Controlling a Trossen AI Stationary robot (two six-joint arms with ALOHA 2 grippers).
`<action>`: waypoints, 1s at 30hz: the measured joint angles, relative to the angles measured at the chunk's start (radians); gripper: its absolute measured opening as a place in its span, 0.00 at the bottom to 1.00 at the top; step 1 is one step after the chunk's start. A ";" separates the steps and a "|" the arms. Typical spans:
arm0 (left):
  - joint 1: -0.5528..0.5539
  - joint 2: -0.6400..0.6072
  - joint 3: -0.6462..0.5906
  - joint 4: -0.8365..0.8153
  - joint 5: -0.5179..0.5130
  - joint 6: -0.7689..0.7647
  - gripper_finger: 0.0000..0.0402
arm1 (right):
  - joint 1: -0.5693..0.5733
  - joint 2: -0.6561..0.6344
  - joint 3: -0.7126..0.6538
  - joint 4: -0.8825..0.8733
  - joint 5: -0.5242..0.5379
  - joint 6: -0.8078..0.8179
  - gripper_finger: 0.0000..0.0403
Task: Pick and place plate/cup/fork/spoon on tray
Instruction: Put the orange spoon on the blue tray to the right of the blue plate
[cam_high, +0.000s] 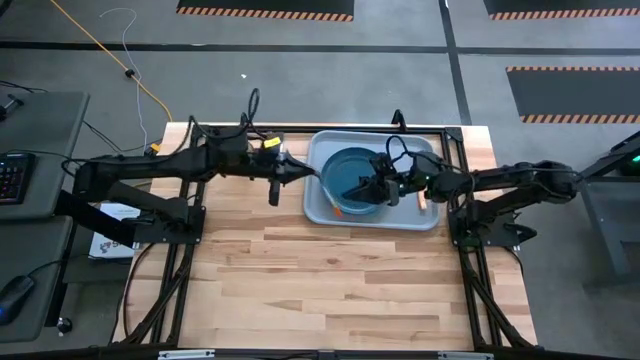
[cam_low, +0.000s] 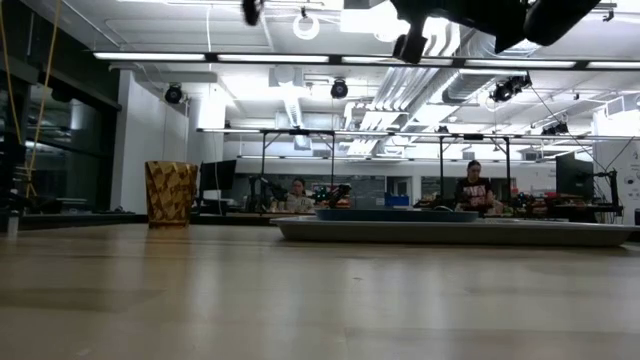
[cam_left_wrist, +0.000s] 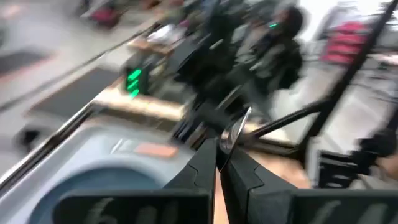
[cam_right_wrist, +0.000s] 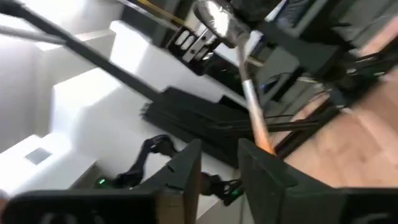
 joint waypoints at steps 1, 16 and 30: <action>0.000 -0.019 0.000 -0.057 -0.043 -0.028 0.00 | -0.005 -0.008 0.015 -0.054 0.014 -0.022 0.28; 0.004 0.100 0.001 -0.224 -0.085 -0.362 0.00 | 0.025 0.218 0.588 -1.097 0.273 -0.605 0.46; -0.024 0.122 0.001 -0.203 -0.110 -0.352 0.00 | 0.011 0.293 0.600 -1.056 0.279 -0.546 0.40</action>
